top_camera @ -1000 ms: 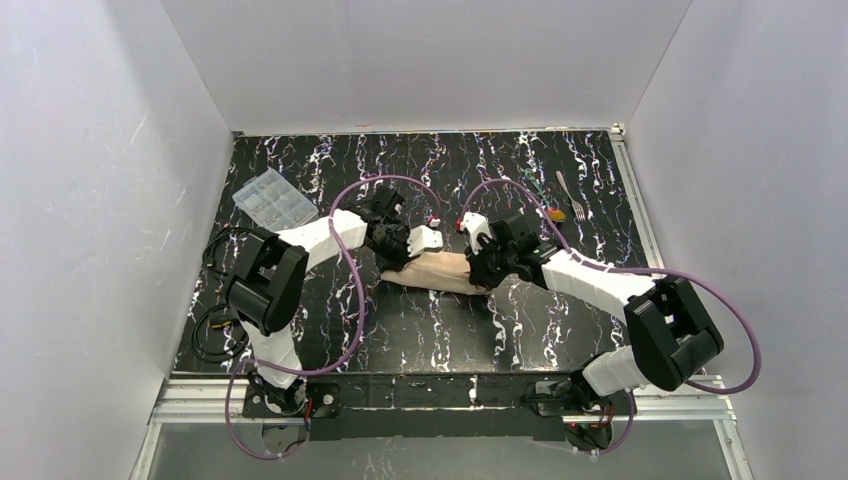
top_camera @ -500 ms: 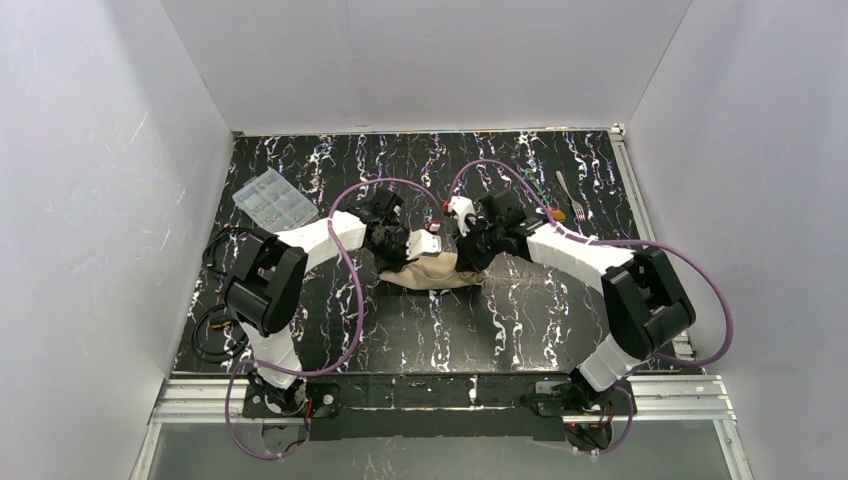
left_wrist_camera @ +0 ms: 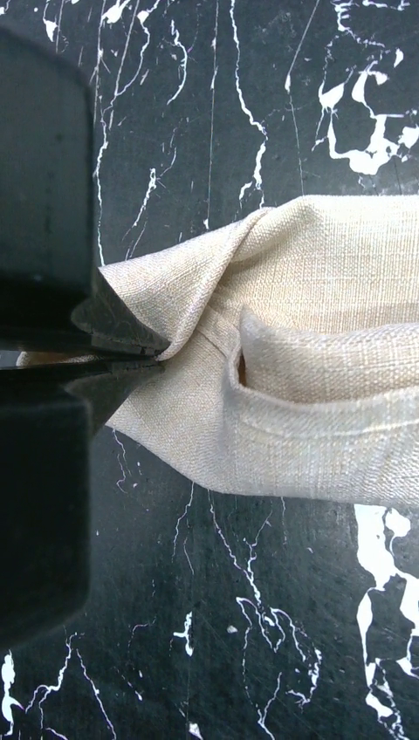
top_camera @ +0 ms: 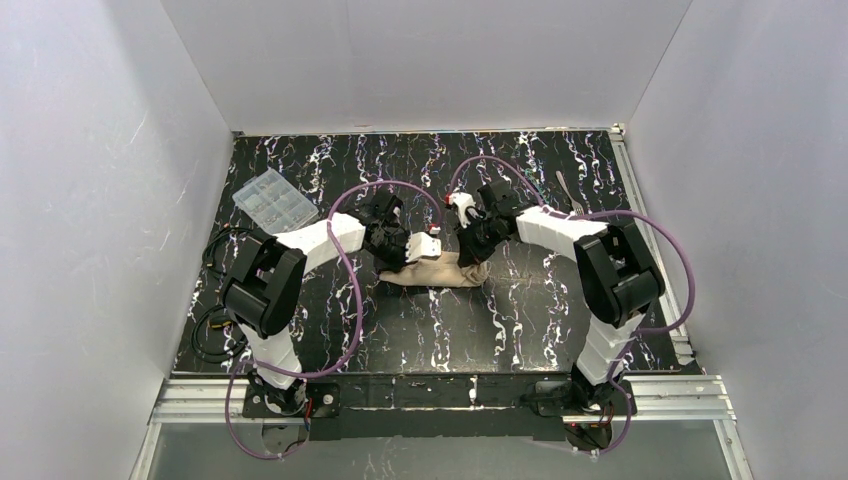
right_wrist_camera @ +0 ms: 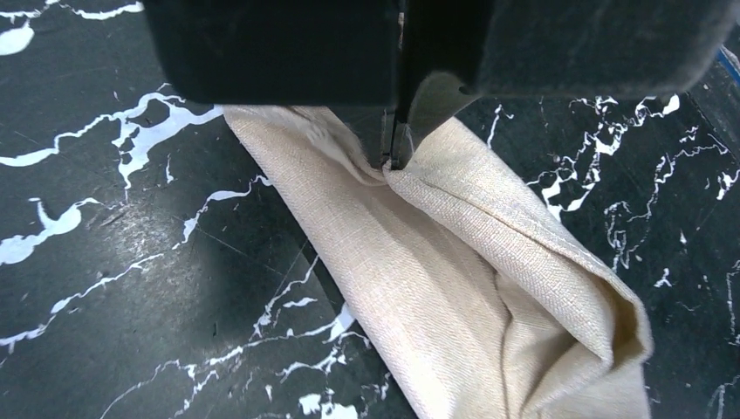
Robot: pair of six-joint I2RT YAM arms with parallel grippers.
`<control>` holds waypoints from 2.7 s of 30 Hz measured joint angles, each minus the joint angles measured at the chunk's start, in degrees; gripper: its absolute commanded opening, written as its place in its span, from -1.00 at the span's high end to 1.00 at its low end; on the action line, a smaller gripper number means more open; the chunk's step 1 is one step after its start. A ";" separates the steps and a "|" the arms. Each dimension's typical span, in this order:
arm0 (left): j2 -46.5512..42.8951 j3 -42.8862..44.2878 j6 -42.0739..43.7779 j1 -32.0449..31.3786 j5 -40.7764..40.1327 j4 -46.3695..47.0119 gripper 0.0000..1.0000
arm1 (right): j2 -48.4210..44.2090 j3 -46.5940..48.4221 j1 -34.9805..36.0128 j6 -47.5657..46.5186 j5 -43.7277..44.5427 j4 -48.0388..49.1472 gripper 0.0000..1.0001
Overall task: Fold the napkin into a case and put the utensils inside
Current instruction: Fold the 2/3-rectangle-folded napkin at the center of the board.
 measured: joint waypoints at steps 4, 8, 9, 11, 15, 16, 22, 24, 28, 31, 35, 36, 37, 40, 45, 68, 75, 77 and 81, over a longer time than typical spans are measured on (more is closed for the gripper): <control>0.04 1.60 -3.28 0.24 0.00 -1.42 1.00 | 3.08 1.16 -0.87 0.00 -0.37 -1.09 0.97; 0.04 4.85 -7.41 1.25 1.36 -3.54 1.00 | 3.85 1.70 -1.66 0.31 -1.38 -1.64 0.97; 0.04 5.55 -8.20 1.51 1.81 -3.98 1.00 | 3.89 1.70 -1.77 0.46 -1.55 -1.64 0.97; -0.02 5.79 -8.96 1.92 2.21 -4.09 1.00 | 3.91 1.70 -1.95 0.85 -1.73 -1.64 0.97; -0.22 4.79 -9.42 2.23 2.40 -4.26 1.00 | 3.91 1.66 -2.19 1.60 -1.88 -1.68 0.97; -0.37 4.28 -9.42 2.21 2.49 -4.22 1.00 | 3.91 1.66 -2.23 1.73 -1.88 -1.68 0.97; -0.87 3.23 -9.64 2.21 3.48 -4.50 0.76 | 4.28 2.12 -2.38 3.41 -1.77 -2.51 0.97; -0.92 3.23 -9.75 2.21 3.76 -4.61 0.68 | 4.31 2.21 -2.43 3.69 -1.66 -2.86 0.97; -2.56 3.26 -9.22 2.40 5.33 -6.14 0.61 | 4.31 2.21 -2.62 4.46 -1.73 -3.61 0.97; -5.46 4.63 -7.91 2.71 7.87 -9.70 0.55 | 4.57 2.21 -2.73 4.52 -2.19 -3.69 0.97; -8.59 8.50 -5.60 2.51 12.46 -13.90 0.53 | 4.87 2.21 -2.99 4.96 -3.28 -3.61 0.97; -9.46 8.74 -4.96 2.16 13.16 -14.40 0.52 | 4.92 2.21 -3.06 5.18 -3.52 -3.56 0.97; -10.05 8.76 -4.50 1.66 13.68 -14.95 0.52 | 4.92 2.21 -3.08 5.33 -3.65 -3.54 0.97; -10.16 8.35 -3.87 -1.20 14.64 -15.47 0.53 | 5.01 2.21 -3.19 5.77 -3.89 -3.50 0.97; -5.62 7.30 -4.37 -6.40 14.64 -13.51 0.56 | 5.03 2.14 -3.28 5.97 -4.24 -3.37 0.97; 5.25 8.57 -12.96 -2.16 7.56 -4.81 0.74 | 5.03 1.64 -3.30 5.97 -5.84 -3.61 0.97; 5.42 11.08 -13.11 -0.11 14.36 -9.11 0.74 | 5.03 1.62 -3.30 5.95 -6.01 -3.63 0.97; 5.42 12.33 -12.44 -0.02 17.14 -10.80 0.74 | 5.03 1.62 -3.30 5.95 -6.08 -3.65 0.97; 5.57 13.70 -11.80 -0.02 20.72 -12.79 0.75 | 5.03 1.62 -3.28 5.97 -6.25 -3.72 0.97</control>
